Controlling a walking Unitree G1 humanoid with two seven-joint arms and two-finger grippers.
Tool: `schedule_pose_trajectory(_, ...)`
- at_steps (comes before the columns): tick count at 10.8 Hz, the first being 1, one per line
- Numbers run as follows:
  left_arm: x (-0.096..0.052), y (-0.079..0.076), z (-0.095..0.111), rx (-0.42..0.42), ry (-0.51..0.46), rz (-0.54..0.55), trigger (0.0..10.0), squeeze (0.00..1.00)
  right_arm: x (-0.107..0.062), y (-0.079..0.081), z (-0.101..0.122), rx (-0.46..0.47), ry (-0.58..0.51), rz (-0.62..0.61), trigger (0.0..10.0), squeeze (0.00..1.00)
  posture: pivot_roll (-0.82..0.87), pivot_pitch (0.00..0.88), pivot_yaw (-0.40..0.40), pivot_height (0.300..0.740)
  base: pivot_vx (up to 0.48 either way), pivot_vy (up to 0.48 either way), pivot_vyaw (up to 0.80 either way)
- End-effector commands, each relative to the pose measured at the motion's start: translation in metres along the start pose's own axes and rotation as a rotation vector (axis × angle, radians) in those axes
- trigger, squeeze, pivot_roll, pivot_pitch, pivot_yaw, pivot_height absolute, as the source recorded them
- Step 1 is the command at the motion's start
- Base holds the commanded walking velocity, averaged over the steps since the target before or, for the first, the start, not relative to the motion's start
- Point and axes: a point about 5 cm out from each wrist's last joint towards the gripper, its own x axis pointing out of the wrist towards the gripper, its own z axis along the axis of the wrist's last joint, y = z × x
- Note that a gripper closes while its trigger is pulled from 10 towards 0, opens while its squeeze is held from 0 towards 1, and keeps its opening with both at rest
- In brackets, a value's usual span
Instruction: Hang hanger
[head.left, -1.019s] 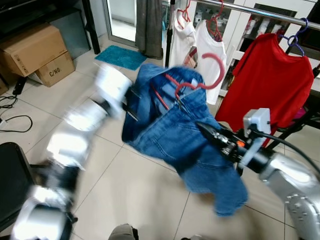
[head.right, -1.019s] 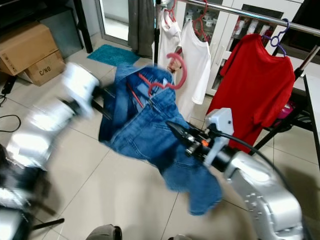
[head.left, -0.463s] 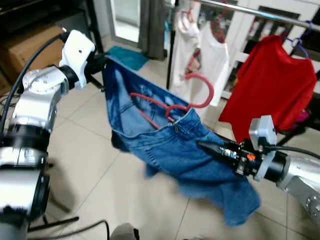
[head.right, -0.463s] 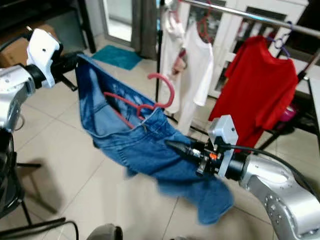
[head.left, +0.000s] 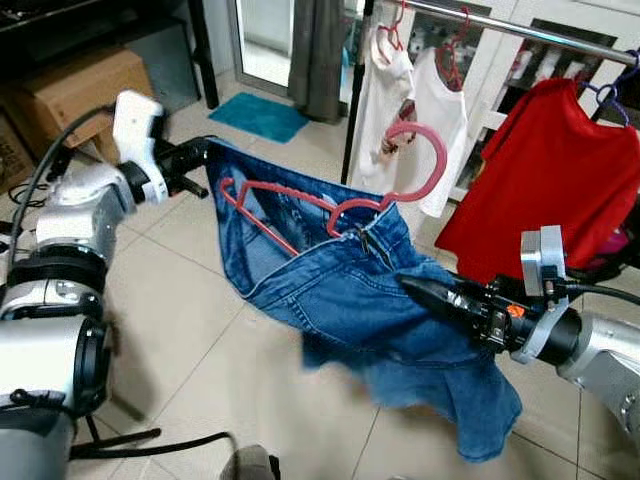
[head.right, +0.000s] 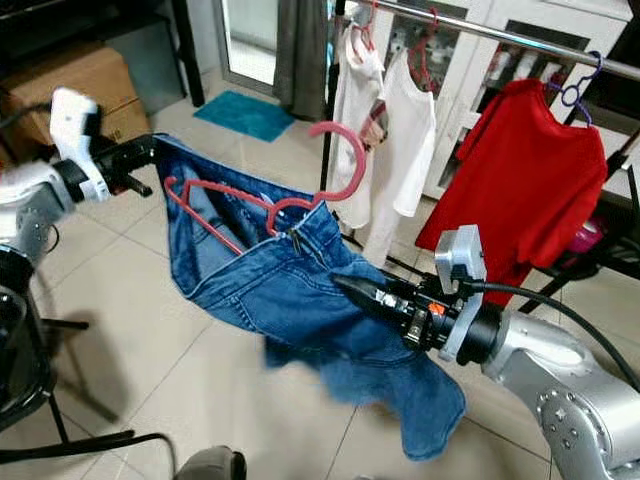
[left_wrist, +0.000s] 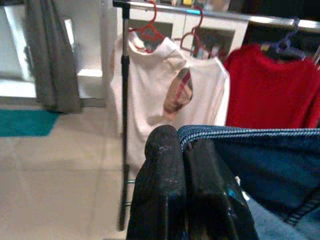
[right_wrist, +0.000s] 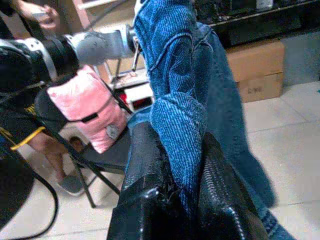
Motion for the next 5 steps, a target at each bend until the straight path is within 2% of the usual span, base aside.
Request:
schedule_pose_trajectory(1,-0.016,0.018,0.005,-0.133,-0.094,0.107,0.0,0.0,-0.012,-0.005,0.009,0.023,-0.069,-0.018,0.0,0.0,0.04,0.0,-0.034,0.74,0.0,0.0,0.0)
schedule_pose_trajectory(3,-0.012,0.012,-0.01,-0.247,-0.104,0.07,0.0,0.0,-0.013,-0.005,0.012,0.042,-0.092,-0.002,0.0,0.0,0.03,0.0,-0.038,0.74,0.0,0.0,0.0)
schedule_pose_trajectory(5,-0.007,0.004,-0.03,-0.288,-0.031,0.048,0.0,0.0,-0.013,-0.004,0.024,0.083,-0.215,0.012,0.0,0.0,0.04,0.0,-0.037,0.74,0.0,0.0,0.0)
